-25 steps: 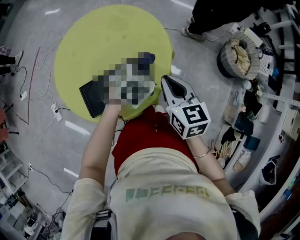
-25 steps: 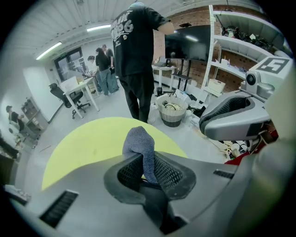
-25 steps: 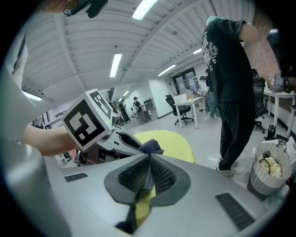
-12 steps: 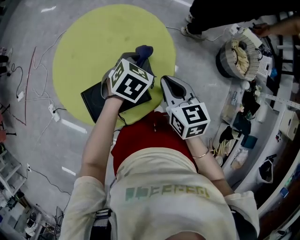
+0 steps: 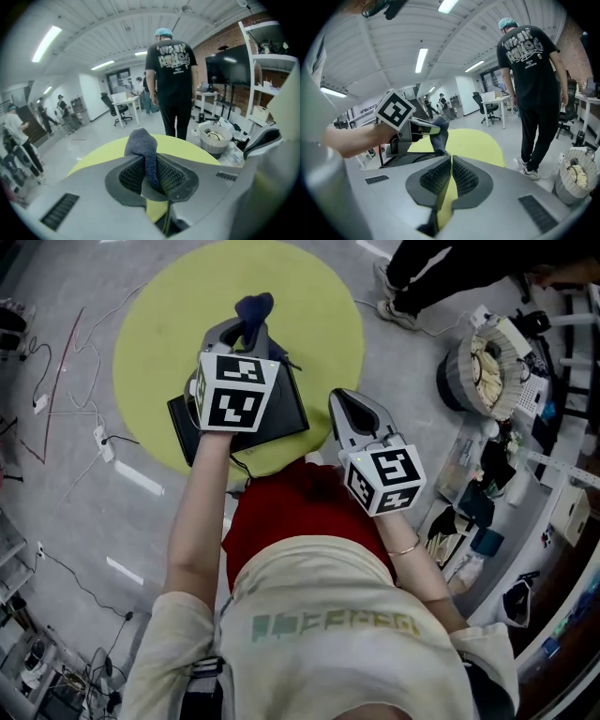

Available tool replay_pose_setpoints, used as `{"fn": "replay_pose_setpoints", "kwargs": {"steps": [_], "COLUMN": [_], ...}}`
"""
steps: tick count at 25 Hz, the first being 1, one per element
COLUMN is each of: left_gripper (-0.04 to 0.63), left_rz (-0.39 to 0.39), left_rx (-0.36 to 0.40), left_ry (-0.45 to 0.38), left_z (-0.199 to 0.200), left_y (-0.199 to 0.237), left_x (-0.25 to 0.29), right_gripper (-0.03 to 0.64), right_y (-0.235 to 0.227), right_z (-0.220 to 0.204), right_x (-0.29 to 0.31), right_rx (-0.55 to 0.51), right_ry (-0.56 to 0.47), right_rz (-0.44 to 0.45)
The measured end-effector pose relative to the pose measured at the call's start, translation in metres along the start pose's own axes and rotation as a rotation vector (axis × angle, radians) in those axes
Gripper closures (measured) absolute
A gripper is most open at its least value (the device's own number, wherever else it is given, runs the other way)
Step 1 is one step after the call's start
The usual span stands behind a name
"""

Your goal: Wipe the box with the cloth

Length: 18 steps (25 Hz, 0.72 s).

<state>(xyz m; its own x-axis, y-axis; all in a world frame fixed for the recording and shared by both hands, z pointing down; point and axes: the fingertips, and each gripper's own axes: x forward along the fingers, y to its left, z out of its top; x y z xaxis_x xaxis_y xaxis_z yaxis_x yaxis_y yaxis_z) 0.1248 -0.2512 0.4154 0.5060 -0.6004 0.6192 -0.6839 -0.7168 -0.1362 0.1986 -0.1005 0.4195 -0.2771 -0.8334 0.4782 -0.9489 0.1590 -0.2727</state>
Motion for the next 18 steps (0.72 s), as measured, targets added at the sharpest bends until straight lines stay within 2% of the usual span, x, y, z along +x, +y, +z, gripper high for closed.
{"fn": "replay_pose_setpoints", "kwargs": {"steps": [5, 9, 13, 18], "left_gripper": [0.531, 0.531, 0.531, 0.531], "left_rz": [0.147, 0.196, 0.149, -0.017], "left_rx": [-0.115, -0.179, -0.245, -0.300], "left_ry": [-0.073, -0.100, -0.114, -0.118], "left_z": [-0.008, -0.018, -0.021, -0.013], "left_y": [0.030, 0.028, -0.006, -0.058], "left_x": [-0.061, -0.104, -0.128, -0.130], "right_gripper": [0.578, 0.578, 0.578, 0.578], "right_y": [0.016, 0.027, 0.027, 0.028], "right_z": [-0.002, -0.008, -0.017, -0.021], "right_x": [-0.017, -0.037, -0.060, -0.077], "right_rx": [-0.043, -0.068, -0.076, -0.067], "right_ry": [-0.017, -0.033, -0.046, -0.061], "right_rz": [0.058, 0.099, 0.125, 0.131]}}
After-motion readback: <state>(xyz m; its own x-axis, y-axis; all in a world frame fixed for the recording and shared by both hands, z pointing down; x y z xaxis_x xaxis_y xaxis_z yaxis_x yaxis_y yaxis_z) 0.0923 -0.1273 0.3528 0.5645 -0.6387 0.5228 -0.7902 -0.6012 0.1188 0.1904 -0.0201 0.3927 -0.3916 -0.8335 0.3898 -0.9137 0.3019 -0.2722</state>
